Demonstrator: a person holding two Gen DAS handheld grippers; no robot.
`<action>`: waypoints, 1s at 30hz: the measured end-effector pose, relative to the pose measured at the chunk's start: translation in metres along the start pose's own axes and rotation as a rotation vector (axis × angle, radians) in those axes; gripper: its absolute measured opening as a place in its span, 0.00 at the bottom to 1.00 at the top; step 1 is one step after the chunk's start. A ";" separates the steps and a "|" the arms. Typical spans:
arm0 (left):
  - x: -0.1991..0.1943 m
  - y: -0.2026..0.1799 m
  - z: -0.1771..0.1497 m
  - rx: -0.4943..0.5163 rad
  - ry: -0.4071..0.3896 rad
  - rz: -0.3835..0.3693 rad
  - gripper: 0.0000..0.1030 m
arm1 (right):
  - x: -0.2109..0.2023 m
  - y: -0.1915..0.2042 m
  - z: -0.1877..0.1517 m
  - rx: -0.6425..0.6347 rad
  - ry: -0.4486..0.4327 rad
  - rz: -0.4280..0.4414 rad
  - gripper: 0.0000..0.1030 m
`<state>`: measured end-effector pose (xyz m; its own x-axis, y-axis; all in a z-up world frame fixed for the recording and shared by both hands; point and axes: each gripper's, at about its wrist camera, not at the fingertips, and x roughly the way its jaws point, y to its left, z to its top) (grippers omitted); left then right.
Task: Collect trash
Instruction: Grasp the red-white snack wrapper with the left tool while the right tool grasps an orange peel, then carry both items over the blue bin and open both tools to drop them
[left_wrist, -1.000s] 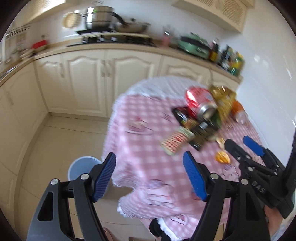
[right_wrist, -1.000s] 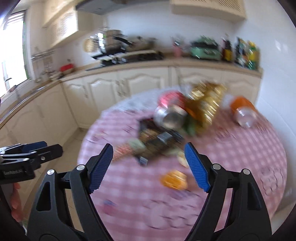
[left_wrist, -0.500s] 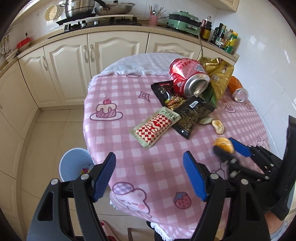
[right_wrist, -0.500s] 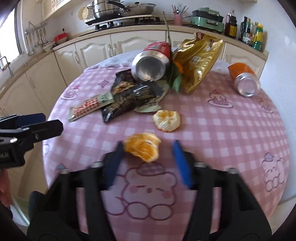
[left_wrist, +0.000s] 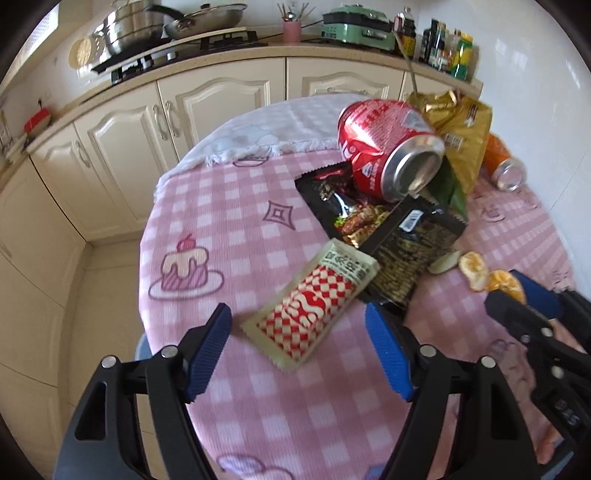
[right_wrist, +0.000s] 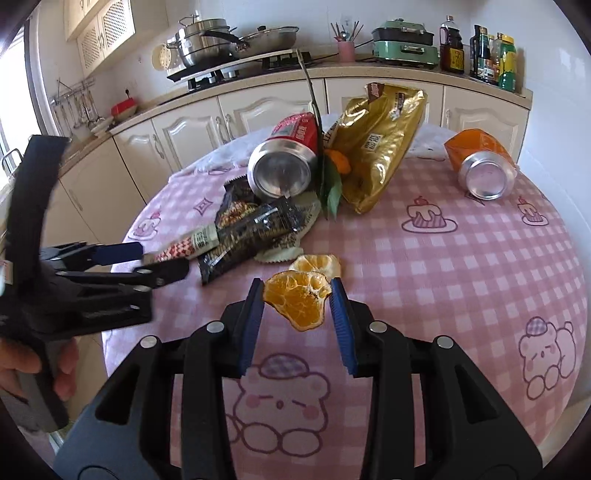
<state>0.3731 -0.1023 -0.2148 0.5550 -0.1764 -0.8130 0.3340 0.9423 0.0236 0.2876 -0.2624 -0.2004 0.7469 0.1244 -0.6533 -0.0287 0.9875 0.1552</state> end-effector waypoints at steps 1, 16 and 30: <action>0.001 -0.001 0.001 0.010 0.000 0.011 0.71 | 0.001 0.001 0.001 0.001 -0.001 0.006 0.35; -0.015 0.009 -0.004 -0.054 -0.055 -0.064 0.10 | -0.002 0.018 0.005 -0.009 -0.031 0.028 0.35; -0.076 0.100 -0.051 -0.259 -0.171 -0.084 0.08 | 0.014 0.120 0.003 -0.139 -0.012 0.173 0.35</action>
<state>0.3251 0.0204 -0.1802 0.6611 -0.2811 -0.6957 0.1912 0.9597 -0.2061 0.2966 -0.1420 -0.1887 0.7304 0.2931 -0.6170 -0.2479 0.9554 0.1603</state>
